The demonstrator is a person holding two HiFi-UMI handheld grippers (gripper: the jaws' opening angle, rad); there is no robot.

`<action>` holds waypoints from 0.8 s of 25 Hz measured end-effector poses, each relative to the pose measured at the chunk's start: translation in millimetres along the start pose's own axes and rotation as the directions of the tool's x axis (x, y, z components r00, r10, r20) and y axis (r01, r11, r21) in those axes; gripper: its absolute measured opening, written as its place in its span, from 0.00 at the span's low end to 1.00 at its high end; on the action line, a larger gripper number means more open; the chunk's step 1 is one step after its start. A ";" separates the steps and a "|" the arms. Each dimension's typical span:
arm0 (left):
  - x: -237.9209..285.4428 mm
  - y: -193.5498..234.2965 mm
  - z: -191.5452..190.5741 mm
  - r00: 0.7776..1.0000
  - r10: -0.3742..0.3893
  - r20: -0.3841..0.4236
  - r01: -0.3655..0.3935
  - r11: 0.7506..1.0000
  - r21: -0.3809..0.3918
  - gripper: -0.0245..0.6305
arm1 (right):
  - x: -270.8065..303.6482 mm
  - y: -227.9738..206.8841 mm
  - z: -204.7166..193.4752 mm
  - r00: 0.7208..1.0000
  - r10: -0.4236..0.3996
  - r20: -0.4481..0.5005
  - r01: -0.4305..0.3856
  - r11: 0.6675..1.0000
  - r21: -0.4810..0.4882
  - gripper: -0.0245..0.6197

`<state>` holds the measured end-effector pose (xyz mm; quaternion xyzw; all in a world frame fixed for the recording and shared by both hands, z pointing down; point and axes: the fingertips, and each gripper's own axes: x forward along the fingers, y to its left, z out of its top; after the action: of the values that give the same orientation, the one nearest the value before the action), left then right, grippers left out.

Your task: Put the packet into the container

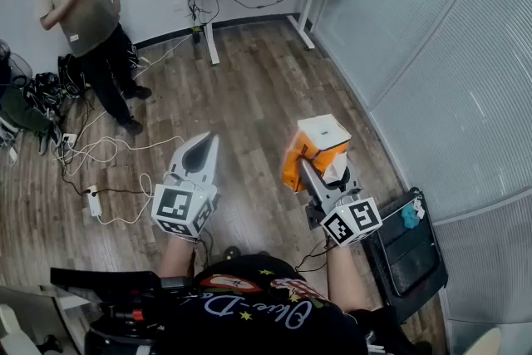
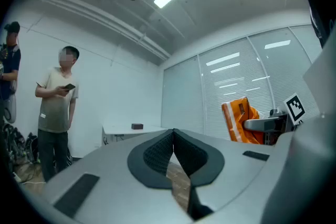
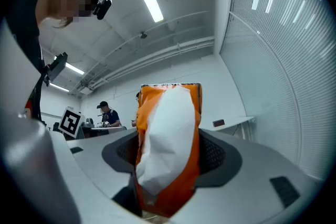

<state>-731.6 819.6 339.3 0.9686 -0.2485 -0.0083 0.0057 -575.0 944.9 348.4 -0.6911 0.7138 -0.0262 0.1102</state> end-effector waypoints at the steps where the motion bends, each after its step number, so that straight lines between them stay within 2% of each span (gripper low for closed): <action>1: 0.2 -1.0 -1.0 1.000 -0.001 -0.003 0.001 1.000 0.002 0.05 | 1.0 0.5 -1.2 1.000 0.000 -0.010 0.000 1.000 -0.014 0.48; 10: -0.9 -3.6 -0.6 1.000 0.003 -0.005 -0.003 1.000 0.006 0.05 | 3.3 2.4 -1.4 1.000 -0.007 -0.029 0.006 0.999 -0.040 0.48; 15: -3.5 -6.3 -2.8 1.000 -0.007 -0.012 0.007 1.000 0.004 0.05 | 4.7 11.5 -0.3 0.999 -0.006 -0.046 0.001 0.994 -0.111 0.48; 20: -11.5 0.6 -4.7 1.000 0.013 -0.012 -0.013 1.000 0.011 0.05 | 10.0 20.5 -5.2 0.999 -0.004 -0.043 0.001 0.996 -0.085 0.48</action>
<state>-741.9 824.6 344.2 0.9670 -0.2546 -0.0008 0.0018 -596.4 935.3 348.3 -0.6953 0.7156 -0.0108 0.0655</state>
